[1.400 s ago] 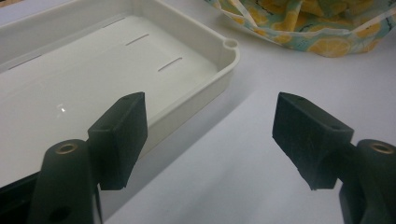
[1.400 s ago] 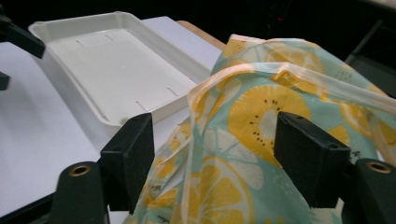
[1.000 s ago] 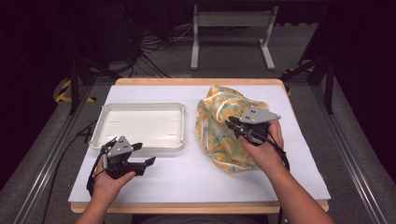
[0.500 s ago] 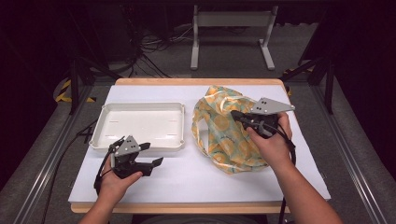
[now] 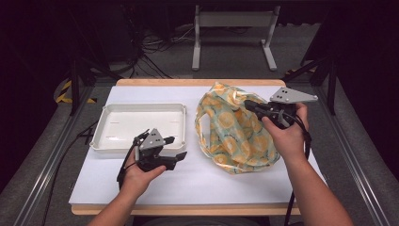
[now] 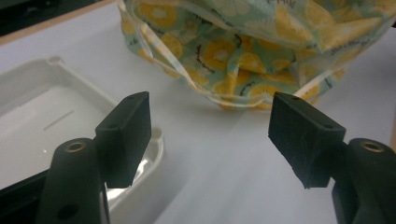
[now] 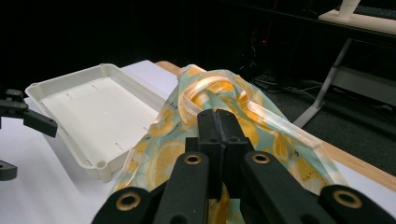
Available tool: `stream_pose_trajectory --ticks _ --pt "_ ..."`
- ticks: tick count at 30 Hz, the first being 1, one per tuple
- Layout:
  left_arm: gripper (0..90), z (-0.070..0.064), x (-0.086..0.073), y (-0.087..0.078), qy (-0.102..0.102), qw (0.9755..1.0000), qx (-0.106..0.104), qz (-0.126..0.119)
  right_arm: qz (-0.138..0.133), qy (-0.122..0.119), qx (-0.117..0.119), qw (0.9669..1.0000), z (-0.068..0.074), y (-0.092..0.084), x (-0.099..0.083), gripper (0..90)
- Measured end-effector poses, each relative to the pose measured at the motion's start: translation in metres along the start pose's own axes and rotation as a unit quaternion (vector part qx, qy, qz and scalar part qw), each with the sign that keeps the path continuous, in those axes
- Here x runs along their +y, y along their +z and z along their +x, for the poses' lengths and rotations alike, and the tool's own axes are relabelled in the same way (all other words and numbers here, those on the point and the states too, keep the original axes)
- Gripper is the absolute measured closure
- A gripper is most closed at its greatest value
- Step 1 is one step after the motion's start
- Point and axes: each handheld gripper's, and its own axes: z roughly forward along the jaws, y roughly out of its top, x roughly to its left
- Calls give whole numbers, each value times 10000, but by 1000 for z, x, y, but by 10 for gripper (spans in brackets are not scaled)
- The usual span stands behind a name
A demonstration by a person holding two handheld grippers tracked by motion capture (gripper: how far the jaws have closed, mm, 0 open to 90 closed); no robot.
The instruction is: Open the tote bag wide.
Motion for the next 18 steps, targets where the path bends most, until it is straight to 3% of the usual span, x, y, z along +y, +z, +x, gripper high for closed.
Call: stream_pose_trajectory --ticks 3,5,14,18 --pt "313 -6 10 6 -21 9999 -19 -163 -21 -19 -56 10000 -2 -2 -1 900" --pt "321 -8 16 11 -49 9999 -58 -147 -52 4 -82 10000 -4 -4 -1 900" --pt "346 -11 35 44 -399 9969 -637 -226 -312 216 -134 9992 -13 -6 -5 900" --pt "345 -20 46 66 -389 9958 -806 -196 -401 283 -125 9987 -15 -7 -7 900"
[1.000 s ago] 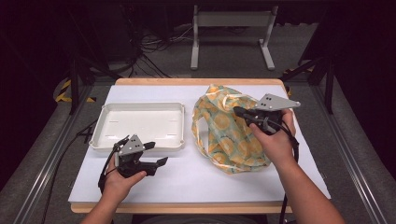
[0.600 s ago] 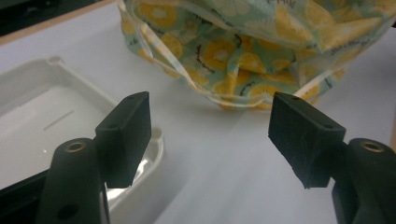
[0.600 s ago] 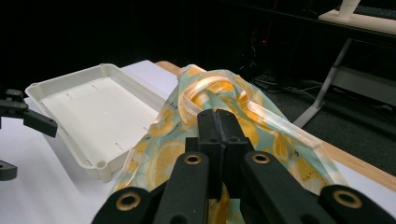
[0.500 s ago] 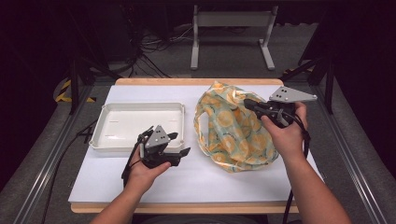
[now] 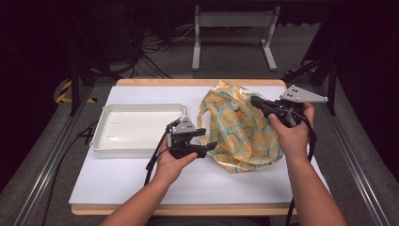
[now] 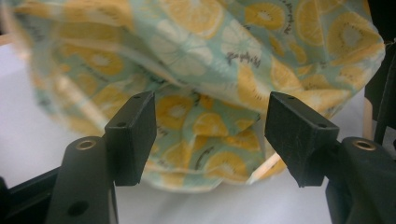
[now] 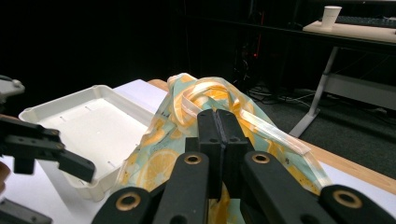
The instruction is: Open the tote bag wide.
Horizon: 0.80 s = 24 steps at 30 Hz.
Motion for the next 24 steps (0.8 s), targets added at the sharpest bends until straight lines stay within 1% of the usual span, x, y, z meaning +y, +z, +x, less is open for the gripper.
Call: stream_pose_trajectory --ticks 1,2,4,5,6,7,8,9,10,13,14,15,16,18,19,20,21,22,24 --pt "345 -1 2 5 -22 10000 -27 -13 -11 -6 -7 10000 0 0 0 900" --pt "346 -1 2 5 -22 10000 -27 -13 -13 -7 -8 10000 1 -1 0 900" --pt "346 -1 7 13 -66 10000 -28 -4 -49 -38 -24 10000 1 -3 0 900" --pt "346 -1 8 16 -142 9999 -47 7 -49 -38 -24 10000 1 -3 0 900" --pt "346 1 11 22 -382 9992 -155 19 -64 -81 -38 9999 2 -4 1 900" --pt "344 1 11 22 -382 9992 -155 19 -64 -81 -38 9999 2 -4 1 900" --pt "344 3 12 25 -484 9986 -189 31 -57 -85 -49 9999 3 -5 1 900" --pt "342 3 14 27 -531 9984 -215 36 -65 -126 -76 9999 3 -5 1 900" --pt "342 3 15 29 -552 9983 -205 34 -76 -146 -78 9998 3 -5 0 900" --pt "338 3 18 37 -580 9981 -116 164 -99 -146 -94 9998 4 -6 -1 900" --pt "344 3 19 39 -602 9979 -94 202 -119 -106 -80 9998 4 -7 -1 900" --pt "344 4 20 41 -593 9979 -78 265 -119 -106 -80 9998 4 -7 -1 900" --pt "350 5 20 44 -629 9976 -90 286 -140 -118 -74 9998 4 -6 -1 900" --pt "416 5 20 46 -650 9973 -103 314 -116 -151 -59 9998 5 -6 -1 900" --pt "446 4 21 47 -625 9976 -74 286 -122 -182 -71 9997 5 -5 -1 900" --pt "513 4 21 47 -575 9979 -22 291 -113 -185 -67 9997 6 -5 0 900" --pt "568 4 21 47 -575 9979 -22 291 -96 -168 -69 9998 6 -5 0 900" --pt "642 4 22 48 -568 9980 -57 281 -106 -172 -83 9998 5 -5 0 900" --pt "733 4 22 49 -517 9983 -47 265 -105 -162 -86 9998 5 -5 0 900"
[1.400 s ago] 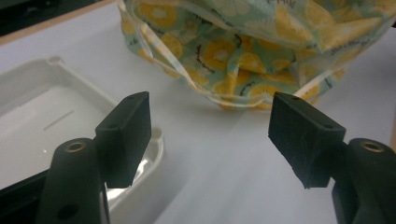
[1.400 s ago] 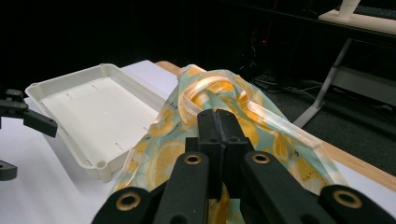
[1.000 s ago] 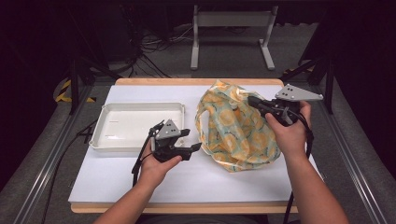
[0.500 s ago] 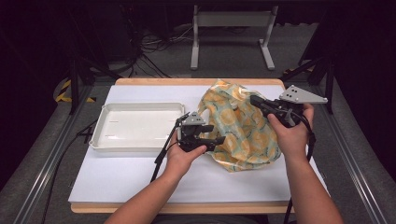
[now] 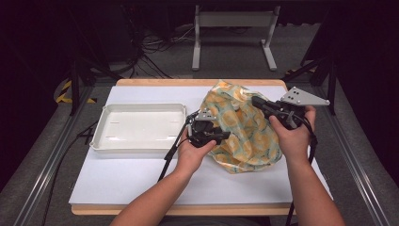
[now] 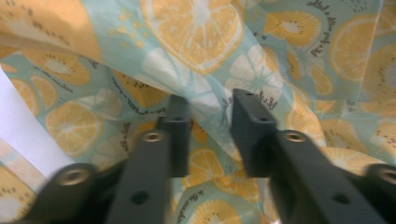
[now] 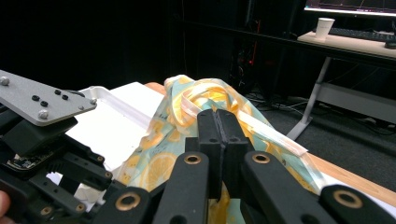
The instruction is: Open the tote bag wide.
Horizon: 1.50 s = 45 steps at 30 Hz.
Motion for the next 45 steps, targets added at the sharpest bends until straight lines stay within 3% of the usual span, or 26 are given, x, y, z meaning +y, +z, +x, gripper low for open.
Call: stream_pose_trajectory --ticks 3,5,14,21,26,28,34,45 --pt "865 0 0 -3 110 9999 70 10 -8 -8 -16 10000 0 -1 0 900" --pt "886 -1 0 -9 311 9993 183 -20 -19 -11 -33 10000 -1 -2 0 900" --pt "893 -3 5 -41 788 9947 654 -93 98 -66 -220 9997 -16 -3 -2 900" --pt "892 7 7 -54 744 9938 814 -162 171 65 -351 9992 -34 -5 -5 900" --pt "889 15 8 -59 725 9924 972 -209 387 221 -433 9981 -54 3 -11 900" --pt "888 22 9 -61 723 9912 1088 -203 412 293 -461 9977 -60 5 -14 900" --pt "886 38 8 -63 579 9907 1217 -201 420 554 -450 9966 -78 11 -25 900" --pt "879 51 5 -59 475 9896 1349 -159 483 823 -566 9938 -94 20 -40 900"
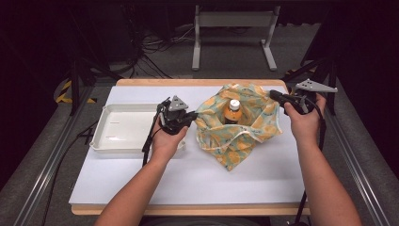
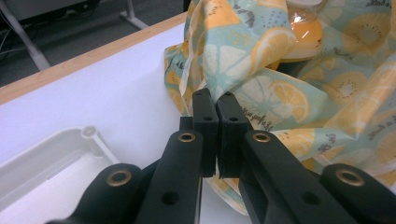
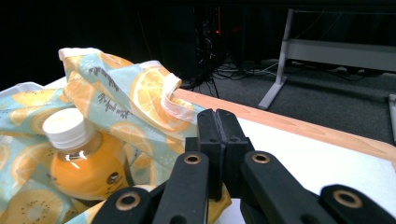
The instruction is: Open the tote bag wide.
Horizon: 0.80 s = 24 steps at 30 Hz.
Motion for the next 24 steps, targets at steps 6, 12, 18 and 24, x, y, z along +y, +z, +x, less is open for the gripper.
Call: stream_pose_trajectory --ticks 6,12,18,24 --pt "875 3 -3 11 -44 9999 27 104 137 73 -28 9999 -4 15 -7 900" --pt "863 5 -9 18 -98 9997 26 216 318 155 -91 9993 -9 25 -22 900" --pt "859 7 -16 25 -121 9992 42 385 508 247 -84 9984 -14 32 -36 900" --pt "853 7 -23 36 -148 9976 4 680 845 235 -129 9961 -18 41 -54 898"
